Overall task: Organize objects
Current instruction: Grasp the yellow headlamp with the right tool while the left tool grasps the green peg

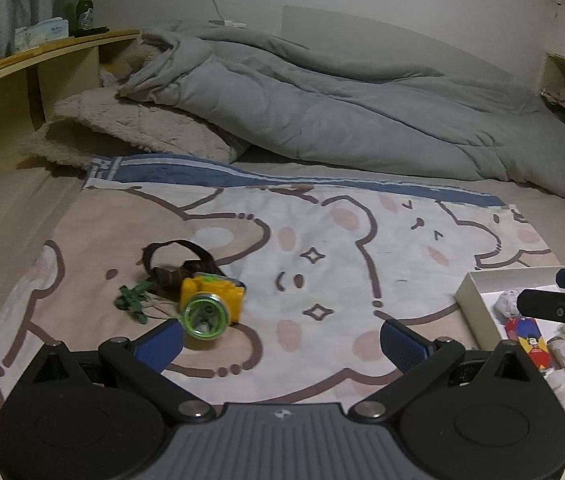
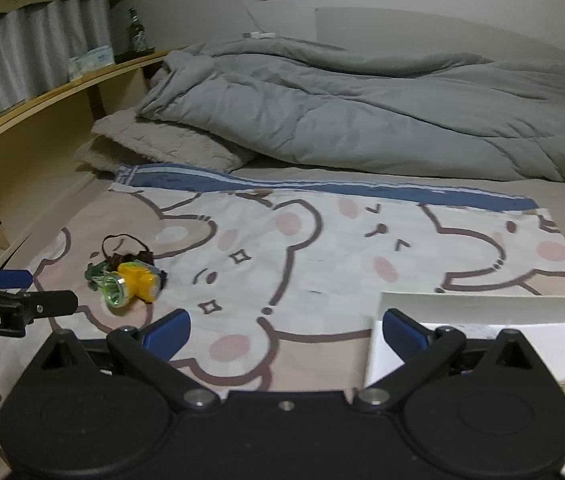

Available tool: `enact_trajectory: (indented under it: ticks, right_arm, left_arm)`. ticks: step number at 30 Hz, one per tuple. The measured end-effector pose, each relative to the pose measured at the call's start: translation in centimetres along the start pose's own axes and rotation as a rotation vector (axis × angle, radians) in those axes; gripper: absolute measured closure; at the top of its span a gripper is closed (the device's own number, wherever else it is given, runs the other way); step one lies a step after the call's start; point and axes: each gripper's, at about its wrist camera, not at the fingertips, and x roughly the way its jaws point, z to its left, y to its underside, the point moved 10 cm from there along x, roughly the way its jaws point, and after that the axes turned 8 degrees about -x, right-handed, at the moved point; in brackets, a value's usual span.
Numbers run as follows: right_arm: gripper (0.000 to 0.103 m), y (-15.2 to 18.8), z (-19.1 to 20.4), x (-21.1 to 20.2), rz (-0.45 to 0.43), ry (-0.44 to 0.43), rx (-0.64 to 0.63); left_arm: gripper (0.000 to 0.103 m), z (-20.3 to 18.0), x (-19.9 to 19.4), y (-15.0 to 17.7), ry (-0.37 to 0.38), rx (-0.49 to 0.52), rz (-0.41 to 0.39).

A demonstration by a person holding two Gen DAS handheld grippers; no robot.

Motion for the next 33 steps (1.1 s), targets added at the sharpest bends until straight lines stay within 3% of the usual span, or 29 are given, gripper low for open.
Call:
enact_trajectory:
  ticks: [13, 21, 24, 33]
  right_arm:
    - [0.000, -0.8, 3.7, 2.9, -0.012, -0.089, 0.050]
    - [0.000, -1.1, 4.6, 4.3, -0.020, -0.005, 0.043]
    - [0.000, -1.5, 5.3, 4.7, -0.056, -0.023, 0.031]
    - [0.000, -1.4, 7.6, 9.5, 0.024, -0.003, 0.081]
  left_arm:
    - [0.000, 4.6, -1.3, -1.4, -0.005, -0.043, -0.041]
    - [0.001, 6.8, -1.6, -1.9, -0.021, 0.008, -0.074]
    - [0.000, 8.4, -0.9, -2.8, -0.047, 0.019, -0.115]
    - [0.000, 15.2, 3.1, -5.3, -0.178, -0.072, -0.128]
